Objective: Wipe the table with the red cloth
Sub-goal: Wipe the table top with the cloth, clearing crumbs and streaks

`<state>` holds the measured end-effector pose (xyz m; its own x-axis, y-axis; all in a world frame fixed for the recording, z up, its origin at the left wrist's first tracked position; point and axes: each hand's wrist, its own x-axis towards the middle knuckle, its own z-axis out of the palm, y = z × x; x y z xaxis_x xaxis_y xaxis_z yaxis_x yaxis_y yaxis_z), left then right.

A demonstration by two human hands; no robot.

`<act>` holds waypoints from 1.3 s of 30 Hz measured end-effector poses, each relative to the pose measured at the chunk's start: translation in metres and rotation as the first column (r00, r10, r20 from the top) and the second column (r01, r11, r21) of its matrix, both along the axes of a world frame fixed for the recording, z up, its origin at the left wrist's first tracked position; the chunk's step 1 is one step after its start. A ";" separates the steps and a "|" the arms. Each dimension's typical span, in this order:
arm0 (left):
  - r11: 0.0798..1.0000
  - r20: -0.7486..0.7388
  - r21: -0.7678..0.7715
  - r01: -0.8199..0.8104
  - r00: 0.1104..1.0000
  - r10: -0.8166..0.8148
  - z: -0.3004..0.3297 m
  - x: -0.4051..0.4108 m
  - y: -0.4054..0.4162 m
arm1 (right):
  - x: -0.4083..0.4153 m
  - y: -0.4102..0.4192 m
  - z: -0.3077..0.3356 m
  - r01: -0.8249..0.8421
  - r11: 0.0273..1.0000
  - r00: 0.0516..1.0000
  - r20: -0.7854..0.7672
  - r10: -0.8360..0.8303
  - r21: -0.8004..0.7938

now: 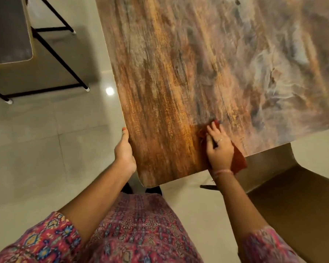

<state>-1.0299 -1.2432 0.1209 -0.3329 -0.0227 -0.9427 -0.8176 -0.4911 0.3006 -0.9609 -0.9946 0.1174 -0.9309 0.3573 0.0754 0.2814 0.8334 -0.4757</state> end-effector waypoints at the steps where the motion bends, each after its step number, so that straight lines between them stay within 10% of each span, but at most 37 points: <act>1: 1.000 0.002 -0.009 -0.010 1.000 0.010 0.000 0.001 0.001 | -0.013 -0.003 0.001 0.130 0.991 0.992 0.005 -0.129 -0.021; 4: 1.000 -0.003 0.019 -0.018 1.000 0.018 -0.001 0.000 -0.002 | -0.040 -0.057 0.003 0.232 0.969 0.972 -0.016 -0.234 -0.088; 8: 0.984 -0.021 0.174 0.040 0.999 -0.037 -0.001 -0.001 -0.018 | 0.006 -0.153 0.003 -0.503 0.864 0.864 -0.023 0.502 -0.027; 11: 0.969 -0.032 0.132 0.210 0.978 -0.207 -0.004 -0.003 -0.032 | 0.057 -0.145 0.002 -0.722 0.691 0.691 0.027 0.722 -0.008; 26: 0.989 -0.103 0.131 0.074 0.993 -0.061 -0.013 -0.019 -0.038 | 0.009 -0.114 -0.004 -0.881 0.472 0.472 -0.003 0.882 -0.025; 39: 0.975 -0.147 0.163 0.153 0.981 -0.129 -0.003 -0.106 -0.052 | -0.263 -0.126 -0.006 -0.510 0.859 0.860 -0.045 0.508 -0.047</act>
